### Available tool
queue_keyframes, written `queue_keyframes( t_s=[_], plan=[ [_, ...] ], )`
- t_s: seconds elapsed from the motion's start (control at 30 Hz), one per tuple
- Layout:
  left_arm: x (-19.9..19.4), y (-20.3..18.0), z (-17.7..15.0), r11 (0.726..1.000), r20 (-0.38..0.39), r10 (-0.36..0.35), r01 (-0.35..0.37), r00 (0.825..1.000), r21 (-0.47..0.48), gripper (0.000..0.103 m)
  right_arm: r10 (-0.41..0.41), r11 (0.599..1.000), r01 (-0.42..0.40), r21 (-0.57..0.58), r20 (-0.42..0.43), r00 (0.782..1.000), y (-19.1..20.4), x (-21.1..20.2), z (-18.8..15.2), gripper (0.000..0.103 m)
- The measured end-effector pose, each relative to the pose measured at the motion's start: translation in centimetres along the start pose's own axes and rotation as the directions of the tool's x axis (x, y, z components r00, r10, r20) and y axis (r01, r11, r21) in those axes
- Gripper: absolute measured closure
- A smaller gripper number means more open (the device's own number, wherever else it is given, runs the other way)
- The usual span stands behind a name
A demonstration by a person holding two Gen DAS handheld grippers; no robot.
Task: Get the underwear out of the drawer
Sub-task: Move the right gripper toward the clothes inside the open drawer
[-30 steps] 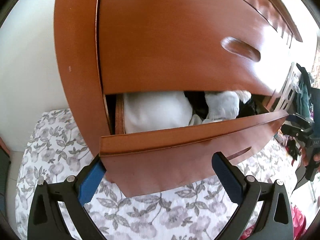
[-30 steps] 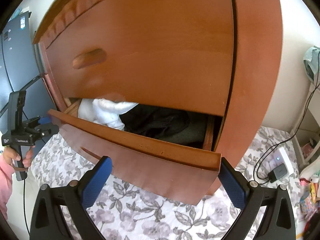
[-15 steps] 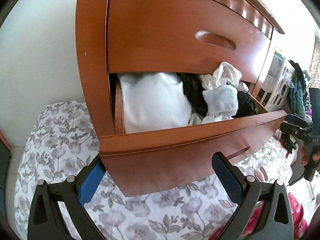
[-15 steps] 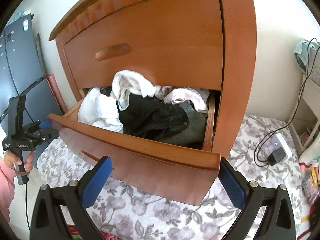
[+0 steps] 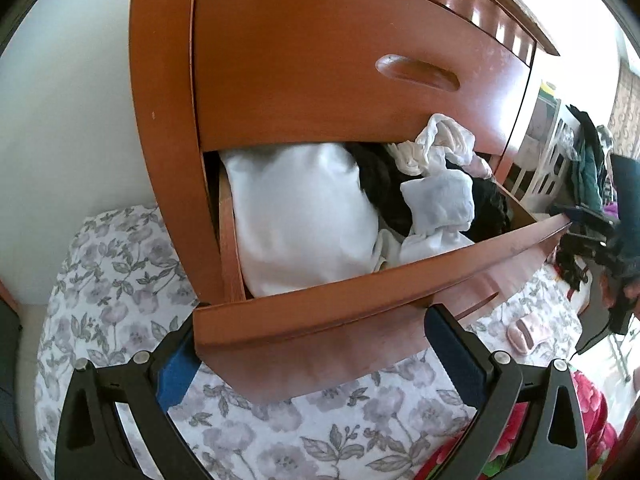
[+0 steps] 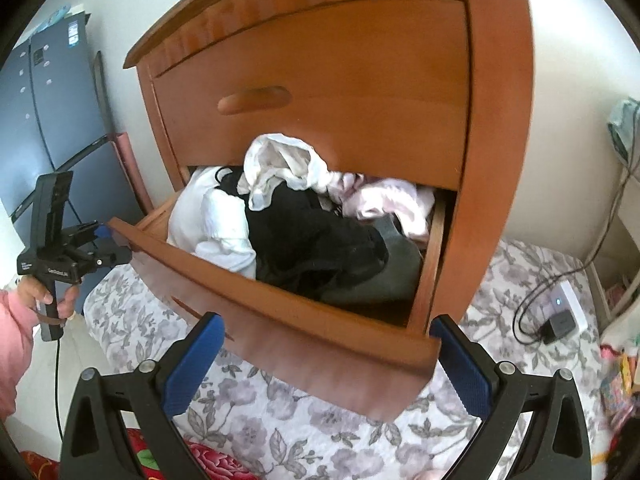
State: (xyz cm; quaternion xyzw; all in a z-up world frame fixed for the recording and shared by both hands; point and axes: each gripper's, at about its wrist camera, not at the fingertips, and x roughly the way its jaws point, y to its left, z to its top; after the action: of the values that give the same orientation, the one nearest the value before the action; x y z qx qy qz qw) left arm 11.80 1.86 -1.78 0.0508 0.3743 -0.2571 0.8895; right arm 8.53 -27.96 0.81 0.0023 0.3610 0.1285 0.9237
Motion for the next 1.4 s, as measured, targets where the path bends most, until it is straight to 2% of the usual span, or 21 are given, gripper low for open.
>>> queue_keyframes(
  t_s=[0.37,0.63,1.4],
  plan=[
    [-0.9,-0.2,-0.8,0.999,-0.013,-0.021,0.021,1.0,0.031,0.0,0.013,1.0,-0.013,-0.023,-0.022,1.0,0.4,-0.3,0.1,0.0],
    [-1.8,-1.0,-2.2,0.998,-0.032,-0.007,0.009,0.999,0.068,0.0,0.012,0.999,-0.013,-0.039,-0.028,1.0,1.2,-1.3,-1.1,0.0],
    [-2.3,-0.9,-3.0,0.999,-0.013,0.011,-0.011,1.0,0.043,0.0,0.011,0.998,-0.013,-0.054,-0.041,0.999,1.8,-2.1,-1.9,0.0]
  ],
)
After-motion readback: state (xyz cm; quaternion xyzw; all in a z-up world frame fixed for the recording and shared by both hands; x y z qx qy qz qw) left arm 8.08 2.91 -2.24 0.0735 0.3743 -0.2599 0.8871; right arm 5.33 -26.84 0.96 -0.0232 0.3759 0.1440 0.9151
